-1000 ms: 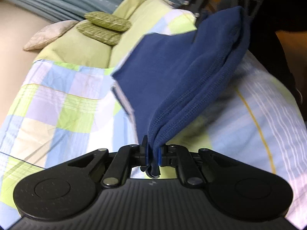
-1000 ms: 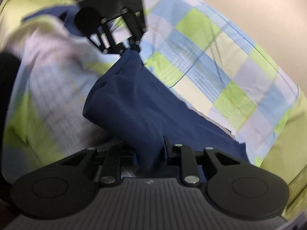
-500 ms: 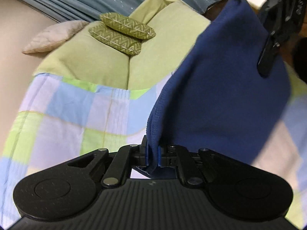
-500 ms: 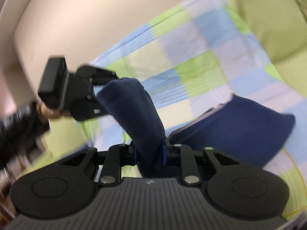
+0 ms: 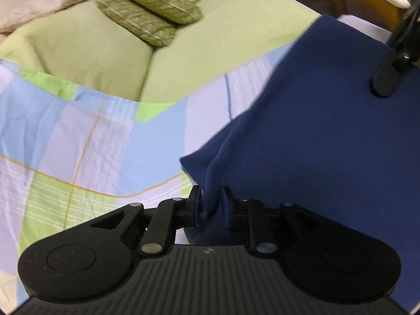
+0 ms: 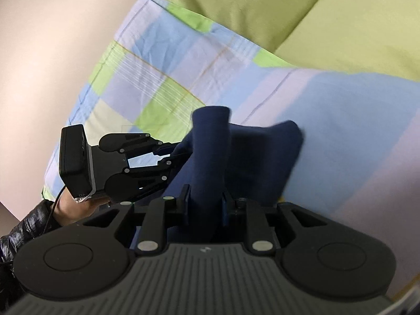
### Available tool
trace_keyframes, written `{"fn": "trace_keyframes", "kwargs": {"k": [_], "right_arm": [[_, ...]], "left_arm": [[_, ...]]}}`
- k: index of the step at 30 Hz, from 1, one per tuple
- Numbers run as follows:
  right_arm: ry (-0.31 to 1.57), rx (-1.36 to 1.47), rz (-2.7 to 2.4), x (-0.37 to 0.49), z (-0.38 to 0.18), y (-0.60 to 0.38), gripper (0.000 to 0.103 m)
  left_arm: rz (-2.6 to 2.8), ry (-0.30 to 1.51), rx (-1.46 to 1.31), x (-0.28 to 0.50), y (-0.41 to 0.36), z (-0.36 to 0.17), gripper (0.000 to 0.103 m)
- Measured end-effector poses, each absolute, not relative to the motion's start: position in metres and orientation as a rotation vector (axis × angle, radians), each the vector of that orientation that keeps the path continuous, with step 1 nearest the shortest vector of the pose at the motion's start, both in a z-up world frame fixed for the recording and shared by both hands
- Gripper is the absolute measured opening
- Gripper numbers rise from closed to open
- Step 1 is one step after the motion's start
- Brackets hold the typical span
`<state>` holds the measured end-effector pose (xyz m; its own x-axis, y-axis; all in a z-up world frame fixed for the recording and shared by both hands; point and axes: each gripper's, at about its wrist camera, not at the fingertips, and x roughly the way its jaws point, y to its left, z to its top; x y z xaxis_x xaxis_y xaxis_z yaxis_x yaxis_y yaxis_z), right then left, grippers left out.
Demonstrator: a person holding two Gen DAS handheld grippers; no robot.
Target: Fold clothes
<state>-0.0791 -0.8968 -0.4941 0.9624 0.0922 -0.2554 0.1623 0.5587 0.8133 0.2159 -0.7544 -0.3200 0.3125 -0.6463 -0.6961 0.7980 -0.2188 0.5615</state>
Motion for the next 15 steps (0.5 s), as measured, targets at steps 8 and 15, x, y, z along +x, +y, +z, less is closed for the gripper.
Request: {"fn": "trace_keyframes", "kwargs": {"k": [8,15], "right_arm": [[0.225,1.000,-0.140,-0.082,-0.489,-0.915,0.032],[0.254,0.924,-0.121,-0.069,-0.479,-0.916,0.009]], "left_arm": [[-1.276,0.321,0.898,0.251,-0.720,-0.275,0.045],[-1.295,0.362,0.775,0.254,-0.690,-0.270,0.045]]}}
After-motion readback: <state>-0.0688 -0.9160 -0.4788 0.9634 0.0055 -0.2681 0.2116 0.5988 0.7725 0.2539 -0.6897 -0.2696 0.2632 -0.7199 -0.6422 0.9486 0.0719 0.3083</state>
